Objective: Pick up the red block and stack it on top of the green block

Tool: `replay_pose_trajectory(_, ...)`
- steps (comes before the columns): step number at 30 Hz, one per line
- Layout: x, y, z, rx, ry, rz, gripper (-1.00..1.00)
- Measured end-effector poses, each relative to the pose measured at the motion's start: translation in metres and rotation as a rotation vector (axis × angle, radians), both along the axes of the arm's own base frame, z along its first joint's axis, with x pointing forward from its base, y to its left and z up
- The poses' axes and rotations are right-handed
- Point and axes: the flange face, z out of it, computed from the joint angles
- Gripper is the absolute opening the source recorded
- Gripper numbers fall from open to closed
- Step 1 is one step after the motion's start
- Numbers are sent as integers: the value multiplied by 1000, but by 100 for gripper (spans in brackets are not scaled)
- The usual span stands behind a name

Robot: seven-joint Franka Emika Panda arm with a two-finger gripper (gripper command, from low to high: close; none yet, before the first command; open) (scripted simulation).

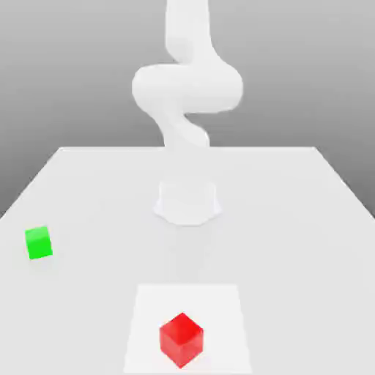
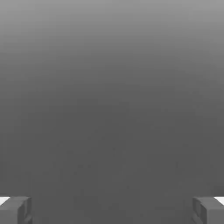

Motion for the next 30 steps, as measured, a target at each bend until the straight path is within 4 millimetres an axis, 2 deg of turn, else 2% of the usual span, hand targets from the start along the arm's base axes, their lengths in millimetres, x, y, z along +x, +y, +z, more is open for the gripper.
replay_pose_trajectory(3, 38, -2, -55, -21, 91, 90, 0)
replay_pose_trajectory(6, 66, -2, -111, -45, 177, 174, 0)
replay_pose_trajectory(12, 100, 3, -230, -103, 341, 335, 0)
replay_pose_trajectory(17, 105, 5, -328, -167, 476, 464, 0)
replay_pose_trajectory(23, 86, -1, -435, -262, 637, 614, 0)
replay_pose_trajectory(29, 79, -5, -515, -290, 678, 653, 0)
replay_pose_trajectory(30, 78, -5, -522, -289, 679, 653, -100)
